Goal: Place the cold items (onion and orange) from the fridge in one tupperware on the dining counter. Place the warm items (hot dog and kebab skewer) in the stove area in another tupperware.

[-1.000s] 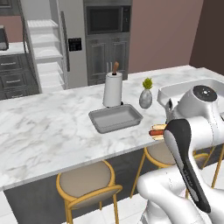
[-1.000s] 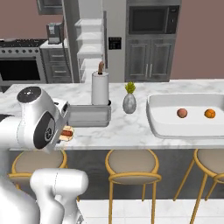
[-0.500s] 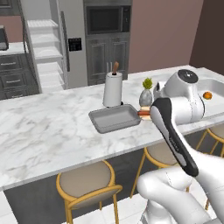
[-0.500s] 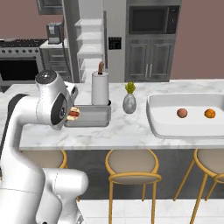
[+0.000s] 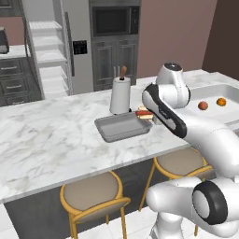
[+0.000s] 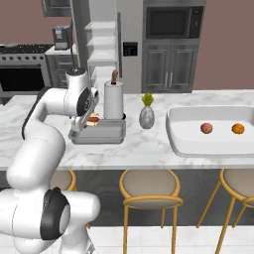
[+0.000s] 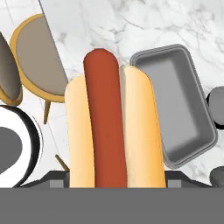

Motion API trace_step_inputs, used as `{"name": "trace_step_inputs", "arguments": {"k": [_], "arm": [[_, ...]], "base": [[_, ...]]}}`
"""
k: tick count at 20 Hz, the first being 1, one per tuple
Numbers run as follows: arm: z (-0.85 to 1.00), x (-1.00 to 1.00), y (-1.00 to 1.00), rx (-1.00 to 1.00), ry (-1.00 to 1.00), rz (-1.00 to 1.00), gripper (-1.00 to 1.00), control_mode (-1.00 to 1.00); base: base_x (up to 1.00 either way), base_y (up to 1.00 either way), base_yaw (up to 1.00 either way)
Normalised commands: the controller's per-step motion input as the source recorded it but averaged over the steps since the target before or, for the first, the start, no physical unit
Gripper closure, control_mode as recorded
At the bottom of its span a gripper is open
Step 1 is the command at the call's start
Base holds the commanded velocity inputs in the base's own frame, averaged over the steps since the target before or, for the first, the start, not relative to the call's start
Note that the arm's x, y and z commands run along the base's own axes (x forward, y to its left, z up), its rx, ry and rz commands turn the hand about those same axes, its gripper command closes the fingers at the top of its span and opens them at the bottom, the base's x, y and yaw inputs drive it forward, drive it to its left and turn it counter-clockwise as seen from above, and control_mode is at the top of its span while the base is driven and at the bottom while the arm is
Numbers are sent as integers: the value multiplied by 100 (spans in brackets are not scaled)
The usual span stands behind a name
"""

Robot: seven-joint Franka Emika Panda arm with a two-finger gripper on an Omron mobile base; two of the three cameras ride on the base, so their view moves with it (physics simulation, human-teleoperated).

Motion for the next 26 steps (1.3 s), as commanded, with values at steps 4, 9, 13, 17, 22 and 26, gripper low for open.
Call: {"name": "trace_step_inputs", "arguments": {"k": [4,9,13,17,22,26], "arm": [[-72,100,33,0,0,2,100,-100],[-56,84,18,6,-12,0,100,-100],[-52,49,0,14,-30,0,100,-100],[-46,54,0,10,-15,0,100,-100],[-9,91,1,-12,35,0,100,-100],[0,100,1,-24,61,0,100,-100]], "base": [[0,0,0],[0,0,0],[0,0,0],[0,0,0],[0,0,0],[0,0,0]]}}
